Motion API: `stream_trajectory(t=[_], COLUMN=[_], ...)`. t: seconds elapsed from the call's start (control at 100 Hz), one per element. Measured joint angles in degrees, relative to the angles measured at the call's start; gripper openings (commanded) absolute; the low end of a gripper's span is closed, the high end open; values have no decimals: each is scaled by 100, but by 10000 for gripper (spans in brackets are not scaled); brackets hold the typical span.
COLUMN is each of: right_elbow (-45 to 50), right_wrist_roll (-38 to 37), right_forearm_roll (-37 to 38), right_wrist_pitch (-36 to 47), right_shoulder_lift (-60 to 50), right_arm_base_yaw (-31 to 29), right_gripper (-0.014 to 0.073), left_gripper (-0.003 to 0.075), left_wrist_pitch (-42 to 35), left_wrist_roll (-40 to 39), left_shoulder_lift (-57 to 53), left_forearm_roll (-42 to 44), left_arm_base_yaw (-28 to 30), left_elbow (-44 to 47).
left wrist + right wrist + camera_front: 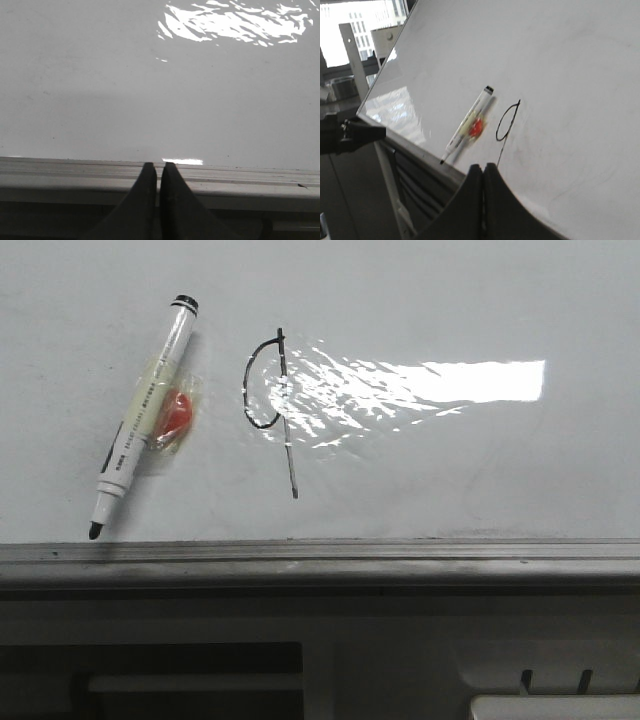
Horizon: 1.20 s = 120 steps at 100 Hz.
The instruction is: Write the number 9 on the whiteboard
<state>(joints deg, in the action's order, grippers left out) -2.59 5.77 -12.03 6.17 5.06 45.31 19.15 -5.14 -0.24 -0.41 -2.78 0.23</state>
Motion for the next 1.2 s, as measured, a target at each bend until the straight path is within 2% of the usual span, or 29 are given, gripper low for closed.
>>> stream_trajectory(t=[0.19,0.37,0.49,0.63,0.73,0.89,1.03,1.08,1.2], right_elbow=[314,314,314,314,314,314,314,314,314], right_wrist_roll=[0,0,-108,-945,-1370,-1528,-1538,-1538,-1538], right_forearm_roll=[0,59,517,1488,1987,2148,2148,2148,2154], right_wrist_pitch=[1917,2035,1656,1150,675,-774,-2186,-2489,-2533], right_shoulder_lift=[-8,-8,-8,-8,-8,-194,-530,-542,-570], right_arm_base_yaw=[-599,-1779,-2754,-3718,-4188,-4584,-4667,-4667,-4680], right_gripper=[-70,-70,-70,-70,-70,-70,-70,-70,-70], left_gripper=[-20,-20,-20,-20,-20,-20,-20,-20,-20], left_wrist_pitch=[0,12,12,12,12,12,12,12,22], left_wrist_roll=[0,0,0,10,10,10,10,10,10], left_shoulder_lift=[0,0,0,0,0,0,0,0,0], left_forearm_roll=[0,0,0,0,0,0,0,0,0], left_arm_base_yaw=[0,0,0,0,0,0,0,0,0], left_elbow=[0,0,0,0,0,0,0,0,0])
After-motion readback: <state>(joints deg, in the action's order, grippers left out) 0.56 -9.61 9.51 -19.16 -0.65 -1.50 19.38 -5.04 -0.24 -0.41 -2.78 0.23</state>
